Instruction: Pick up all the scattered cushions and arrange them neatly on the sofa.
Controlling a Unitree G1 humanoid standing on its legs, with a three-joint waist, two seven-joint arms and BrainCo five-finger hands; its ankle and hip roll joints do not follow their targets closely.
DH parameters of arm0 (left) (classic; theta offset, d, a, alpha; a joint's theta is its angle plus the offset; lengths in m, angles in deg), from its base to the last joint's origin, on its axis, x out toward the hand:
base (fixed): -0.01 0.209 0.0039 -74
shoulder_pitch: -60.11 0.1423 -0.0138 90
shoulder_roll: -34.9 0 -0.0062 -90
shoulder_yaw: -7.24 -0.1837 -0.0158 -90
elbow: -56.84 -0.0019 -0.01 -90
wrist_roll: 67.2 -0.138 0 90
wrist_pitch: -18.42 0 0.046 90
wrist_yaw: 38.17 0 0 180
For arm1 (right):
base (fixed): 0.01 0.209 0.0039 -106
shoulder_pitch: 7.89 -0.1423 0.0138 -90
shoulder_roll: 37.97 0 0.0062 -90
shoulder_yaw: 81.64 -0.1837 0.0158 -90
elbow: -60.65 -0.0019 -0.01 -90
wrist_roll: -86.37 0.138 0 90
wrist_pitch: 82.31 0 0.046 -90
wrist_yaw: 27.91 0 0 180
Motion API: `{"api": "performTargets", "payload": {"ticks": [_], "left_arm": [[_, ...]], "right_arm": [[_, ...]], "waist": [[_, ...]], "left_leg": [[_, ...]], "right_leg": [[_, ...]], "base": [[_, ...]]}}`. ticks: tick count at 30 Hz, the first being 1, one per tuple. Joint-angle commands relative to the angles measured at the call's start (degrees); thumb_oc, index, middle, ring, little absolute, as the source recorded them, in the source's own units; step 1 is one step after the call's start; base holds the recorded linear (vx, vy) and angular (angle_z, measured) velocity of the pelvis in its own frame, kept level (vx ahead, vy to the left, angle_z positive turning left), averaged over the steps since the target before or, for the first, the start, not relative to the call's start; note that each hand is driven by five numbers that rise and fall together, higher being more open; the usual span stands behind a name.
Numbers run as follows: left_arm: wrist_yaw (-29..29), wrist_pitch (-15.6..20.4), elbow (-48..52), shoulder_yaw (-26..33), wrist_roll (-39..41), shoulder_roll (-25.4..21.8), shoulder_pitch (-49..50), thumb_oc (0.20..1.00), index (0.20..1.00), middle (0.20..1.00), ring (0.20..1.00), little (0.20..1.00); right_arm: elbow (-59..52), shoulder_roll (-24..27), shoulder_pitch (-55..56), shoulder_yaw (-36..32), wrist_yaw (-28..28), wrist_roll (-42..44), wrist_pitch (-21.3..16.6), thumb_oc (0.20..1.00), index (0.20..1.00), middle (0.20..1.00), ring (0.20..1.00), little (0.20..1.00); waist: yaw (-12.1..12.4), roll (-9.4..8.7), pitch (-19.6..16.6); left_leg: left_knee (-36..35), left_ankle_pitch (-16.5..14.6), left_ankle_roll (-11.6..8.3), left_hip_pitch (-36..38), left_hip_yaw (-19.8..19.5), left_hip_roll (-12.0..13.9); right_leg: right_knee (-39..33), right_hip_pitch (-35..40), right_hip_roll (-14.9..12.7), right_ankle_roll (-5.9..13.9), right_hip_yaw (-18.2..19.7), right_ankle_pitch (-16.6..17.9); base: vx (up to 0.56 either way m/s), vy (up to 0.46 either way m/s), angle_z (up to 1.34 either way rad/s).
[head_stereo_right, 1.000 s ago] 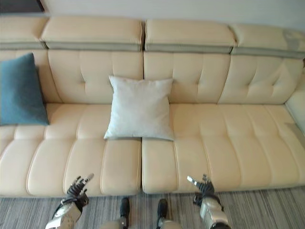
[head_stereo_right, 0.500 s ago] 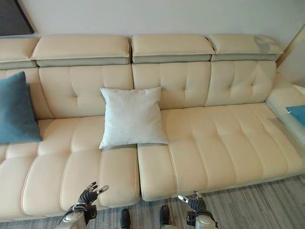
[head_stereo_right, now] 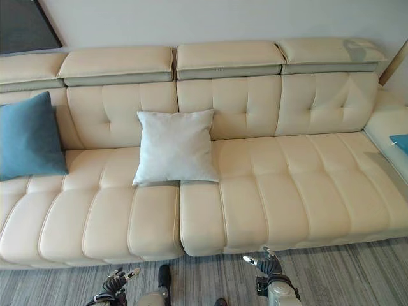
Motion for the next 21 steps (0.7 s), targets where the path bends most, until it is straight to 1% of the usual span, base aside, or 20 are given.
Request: {"api": "performTargets", "payload": {"ticks": [1,2,3,4,6,7,8,10,12,16,21], "left_arm": [[0.20,1.72,5.26,0.26,-0.24,-1.27,-2.85,1.000,1.000,1.000,1.000,1.000],[0.20,1.72,5.26,0.26,-0.24,-1.27,-2.85,1.000,1.000,1.000,1.000,1.000],[0.14,1.56,5.61,0.16,0.30,-1.09,-2.37,1.000,1.000,1.000,1.000,1.000],[0.13,1.56,5.62,0.16,0.30,-1.08,-2.35,1.000,1.000,1.000,1.000,1.000],[0.45,1.21,5.94,-0.09,0.33,-1.01,-2.13,1.000,1.000,1.000,1.000,1.000],[0.70,1.18,6.77,-0.24,0.34,-1.13,-1.90,1.000,1.000,1.000,1.000,1.000],[1.13,1.02,7.86,-0.23,0.32,-1.30,-1.31,1.000,1.000,1.000,1.000,1.000],[1.21,1.01,8.74,-0.26,0.50,-1.26,-0.94,1.000,1.000,1.000,1.000,1.000],[1.47,0.61,8.68,-0.37,-0.18,-1.21,-0.61,1.000,1.000,1.000,1.000,1.000],[1.51,0.22,7.47,-0.68,-1.27,-0.92,-0.53,1.000,1.000,1.000,1.000,1.000],[1.47,-0.13,6.37,-0.39,-1.71,-0.85,-0.45,1.000,1.000,1.000,1.000,1.000]], "right_arm": [[-2.92,-0.48,-1.96,0.28,-0.23,1.68,-1.22,1.000,1.000,1.000,1.000,1.000],[-2.92,-0.48,-1.96,0.28,-0.23,1.68,-1.22,1.000,1.000,1.000,1.000,1.000],[-2.21,-0.56,-1.51,0.87,-0.66,1.88,-0.83,1.000,1.000,1.000,1.000,1.000],[-2.22,-0.56,-1.50,0.88,-0.66,1.88,-0.83,1.000,1.000,1.000,1.000,1.000],[-1.15,-0.40,-1.32,1.00,-1.17,2.09,-0.51,1.000,1.000,1.000,1.000,1.000],[-0.78,-0.20,-1.28,1.06,-1.46,1.94,-0.29,1.000,1.000,1.000,1.000,1.000],[-0.62,0.13,-0.79,1.05,-1.78,1.50,-0.11,1.000,1.000,1.000,1.000,1.000],[-0.86,0.42,-0.41,0.93,-1.71,1.07,0.01,1.000,1.000,1.000,1.000,1.000],[-0.91,0.53,-0.03,0.59,-1.72,0.61,0.18,1.000,1.000,1.000,1.000,1.000],[-0.03,0.40,0.04,-0.06,-1.07,0.42,0.26,1.000,1.000,1.000,1.000,1.000],[0.83,-0.43,0.28,-0.09,-1.22,0.26,0.57,1.000,1.000,1.000,1.000,1.000]], "waist": [[-1.09,-0.61,0.50],[-1.13,-0.60,0.41],[-1.01,-0.86,-0.10],[-1.01,-0.85,-0.08],[-0.89,-1.07,-0.41],[-0.82,-1.24,-0.53],[-0.78,-1.09,-0.95],[-1.00,-0.92,-1.08],[-1.49,-0.28,-1.71],[-1.61,0.24,-2.36],[-1.84,0.04,-2.47]], "left_leg": [[0.34,-11.90,6.24,4.41,2.33,-4.17],[0.34,-11.86,6.24,4.29,2.29,-4.17],[2.42,-13.95,6.70,5.75,0.94,-4.63],[2.46,-13.99,6.70,5.77,0.93,-4.62],[3.67,-15.75,7.07,7.19,0.02,-4.89],[5.11,-17.38,7.37,7.89,-0.54,-5.04],[4.95,-18.54,7.67,9.39,-1.60,-5.31],[4.41,-18.78,7.71,10.25,-1.63,-5.19],[0.71,-17.61,7.41,11.63,-1.27,-5.00],[-3.60,-17.43,7.46,13.70,-0.65,-4.98],[-4.04,-18.35,8.16,13.63,-0.56,-5.73]], "right_leg": [[-0.42,0.54,-1.22,7.15,0.09,-5.62],[-0.42,0.44,-1.20,7.14,0.05,-5.60],[-0.42,-0.19,-1.40,7.04,0.25,-5.48],[-0.42,-0.15,-1.39,7.04,0.25,-5.49],[-0.42,-0.46,-1.52,7.15,0.53,-5.24],[-0.42,-0.57,-1.69,7.16,0.70,-5.09],[-0.42,-0.98,-1.56,7.22,0.94,-4.89],[-0.42,-1.31,-1.50,7.29,0.90,-4.68],[-0.42,-2.11,-1.17,7.49,0.51,-4.18],[-0.42,-2.64,-1.18,8.17,0.16,-3.16],[-0.42,-4.11,-1.64,9.23,1.44,-1.19]], "base": [[-0.14,-0.060,0.13],[-0.14,-0.049,0.17],[-0.06,-0.020,0.11],[-0.08,-0.021,0.10],[-0.05,0.009,0.04],[-0.08,0.060,-0.05],[-0.06,0.056,-0.01],[-0.06,0.072,-0.02],[-0.08,0.122,0.03],[-0.06,0.155,0.05],[-0.09,0.167,-0.04]]}}
